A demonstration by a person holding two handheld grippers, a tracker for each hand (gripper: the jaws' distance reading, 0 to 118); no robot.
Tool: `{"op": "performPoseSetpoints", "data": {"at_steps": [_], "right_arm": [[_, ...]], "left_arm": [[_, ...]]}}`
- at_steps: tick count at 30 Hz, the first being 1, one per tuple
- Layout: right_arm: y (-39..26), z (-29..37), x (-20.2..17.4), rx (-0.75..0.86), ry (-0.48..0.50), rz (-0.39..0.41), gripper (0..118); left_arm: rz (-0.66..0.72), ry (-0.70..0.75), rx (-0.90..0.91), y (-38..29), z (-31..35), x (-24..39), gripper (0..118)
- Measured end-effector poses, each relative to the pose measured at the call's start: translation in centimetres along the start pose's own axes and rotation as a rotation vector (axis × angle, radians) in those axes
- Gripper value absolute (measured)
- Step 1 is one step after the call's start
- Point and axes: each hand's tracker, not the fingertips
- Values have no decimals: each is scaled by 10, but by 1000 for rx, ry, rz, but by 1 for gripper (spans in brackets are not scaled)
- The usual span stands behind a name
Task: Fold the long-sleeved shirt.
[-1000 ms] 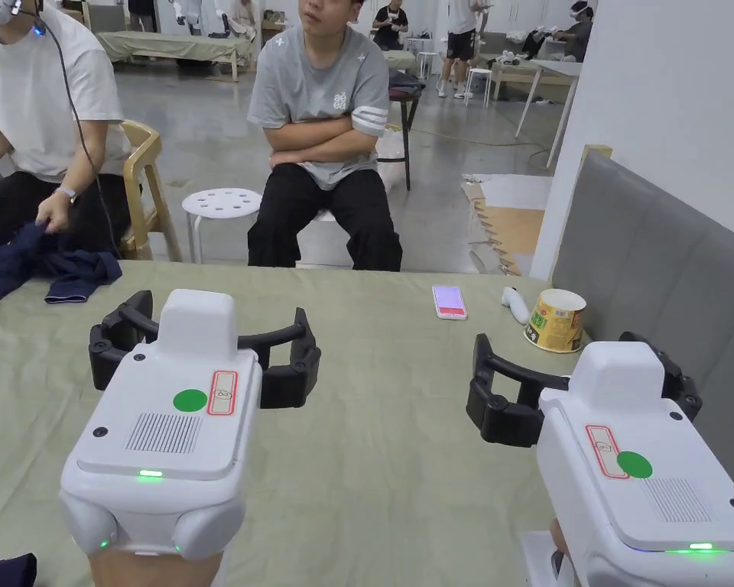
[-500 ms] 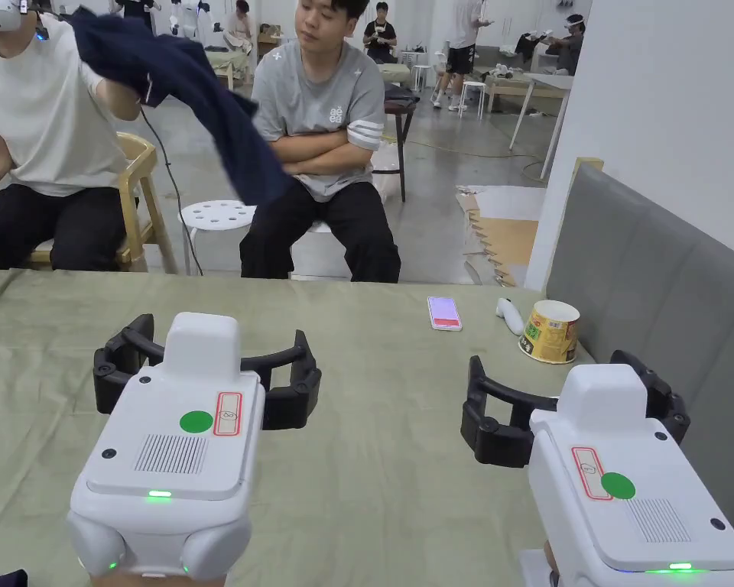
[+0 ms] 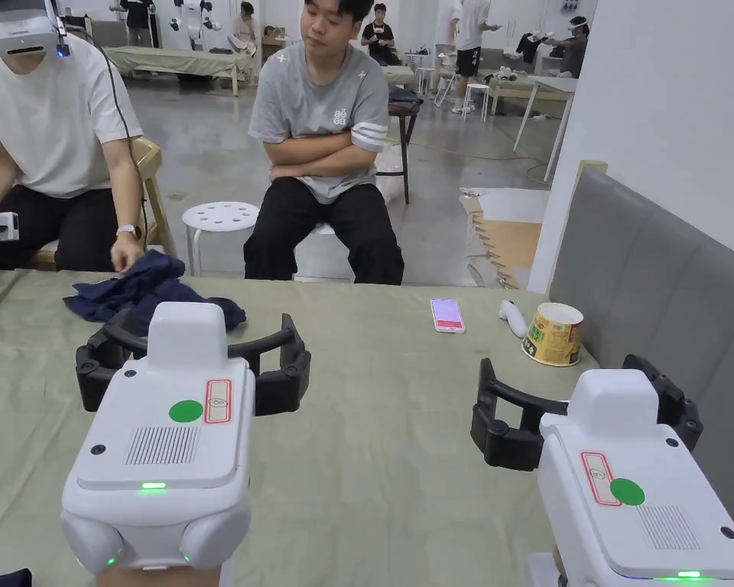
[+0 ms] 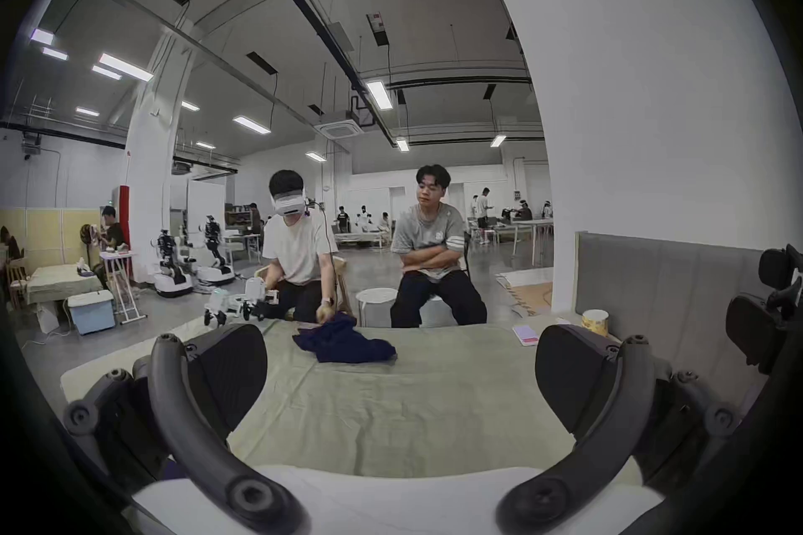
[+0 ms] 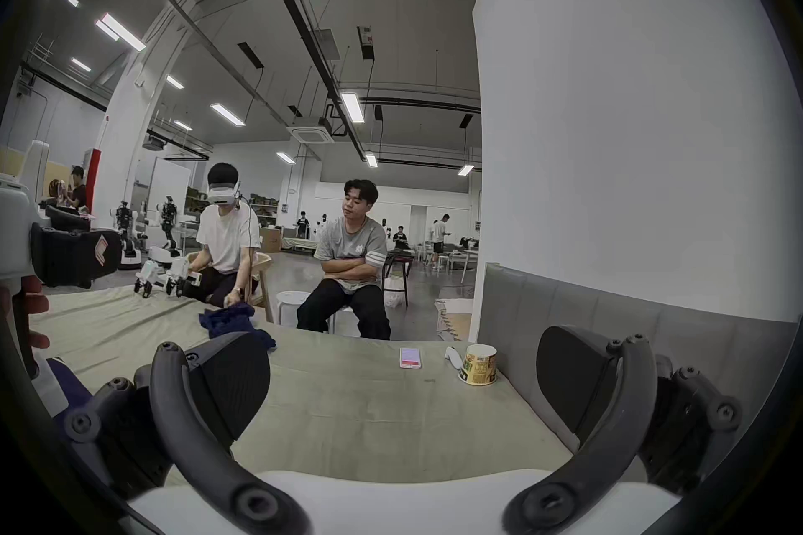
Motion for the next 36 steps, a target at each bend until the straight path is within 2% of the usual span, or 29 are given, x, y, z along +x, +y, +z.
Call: {"op": "performPoseSetpoints", "data": {"at_steps": [3,6,8,11,14,25,29,33,36], "right_arm": [[0,0,0,0,-6,0,118],[-1,1,0,-3,-13,-5,118],[-2,1,2,-5,-15,-26,118],[-2,0,3,-12,-21,-29,118],[-2,0,3,-11,-24,-14,118],[-3,-1,0,-16,-28,-1,118],[-4,-1,0,-14,-26,-1,118],[-4,-2,0,-17,-21,-2,118],[-4,-2,-1,-19,-48,26,118]], "left_arm": [[-16,-3,2,0,1,1,111],[38,-7,6,5,9,1,111],[38,55,-28,7,8,7,111],[68,-36,-26,7,8,5,111],[126,-17,-76,9,8,3,111],[111,115,-113,13,1,-8,111],[115,61,-121,17,1,-16,110],[107,72,-63,17,8,-14,111],[93,92,-60,18,10,-10,111]]}}
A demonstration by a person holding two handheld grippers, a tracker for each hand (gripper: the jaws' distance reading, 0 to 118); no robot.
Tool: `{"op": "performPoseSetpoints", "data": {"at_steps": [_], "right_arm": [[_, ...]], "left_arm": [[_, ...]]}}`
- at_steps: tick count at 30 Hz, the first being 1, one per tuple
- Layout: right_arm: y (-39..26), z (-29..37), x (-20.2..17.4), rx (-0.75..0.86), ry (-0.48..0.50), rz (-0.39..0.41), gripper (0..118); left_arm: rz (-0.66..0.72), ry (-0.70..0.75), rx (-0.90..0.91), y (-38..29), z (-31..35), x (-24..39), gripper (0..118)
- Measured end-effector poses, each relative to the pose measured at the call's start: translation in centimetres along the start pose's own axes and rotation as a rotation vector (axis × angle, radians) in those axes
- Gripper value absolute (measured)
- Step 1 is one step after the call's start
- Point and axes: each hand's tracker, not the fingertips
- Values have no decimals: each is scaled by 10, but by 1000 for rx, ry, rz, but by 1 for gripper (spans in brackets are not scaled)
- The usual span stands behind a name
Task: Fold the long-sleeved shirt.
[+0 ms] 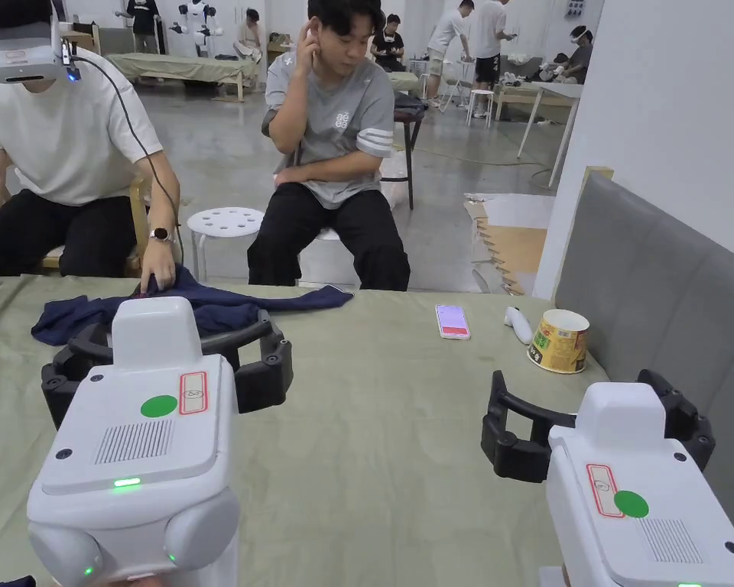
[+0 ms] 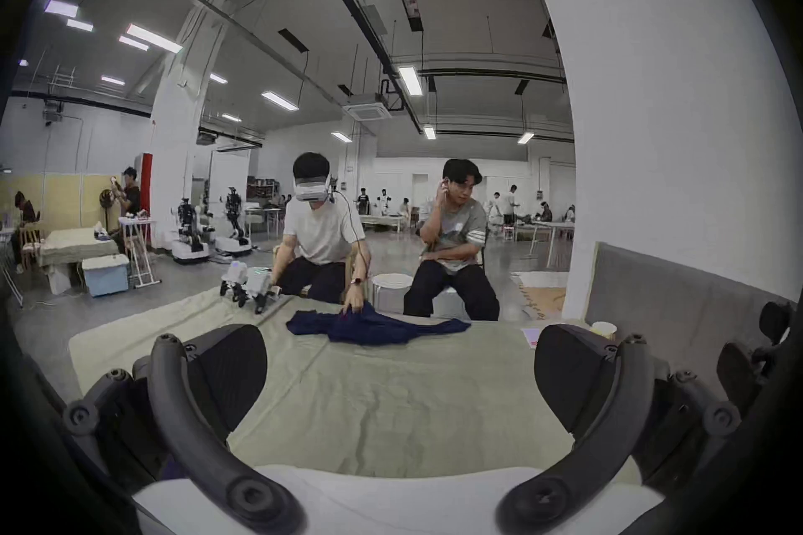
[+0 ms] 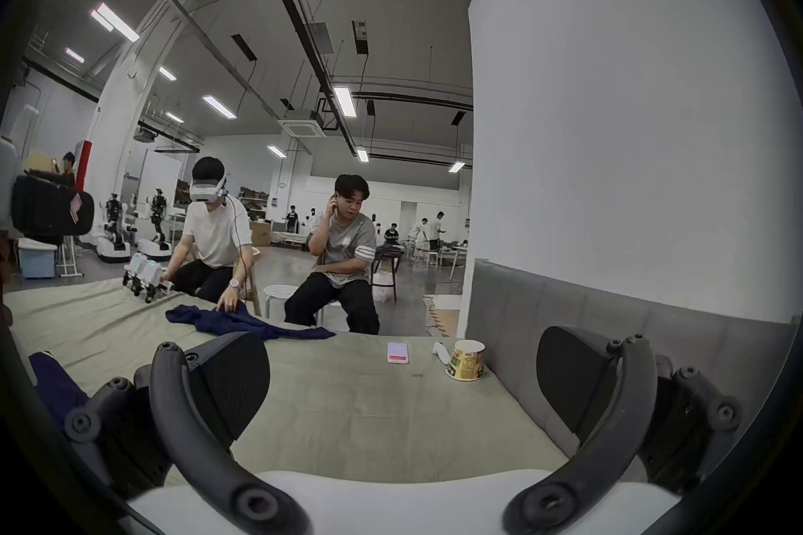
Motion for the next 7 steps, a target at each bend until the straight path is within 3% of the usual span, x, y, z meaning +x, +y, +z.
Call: {"op": "performPoseSetpoints", "data": {"at_steps": [7], "right_arm": [[2,0,3,2,5,-13,118]], "left_arm": [[25,-86,-4,-8,1,-12,111]]}}
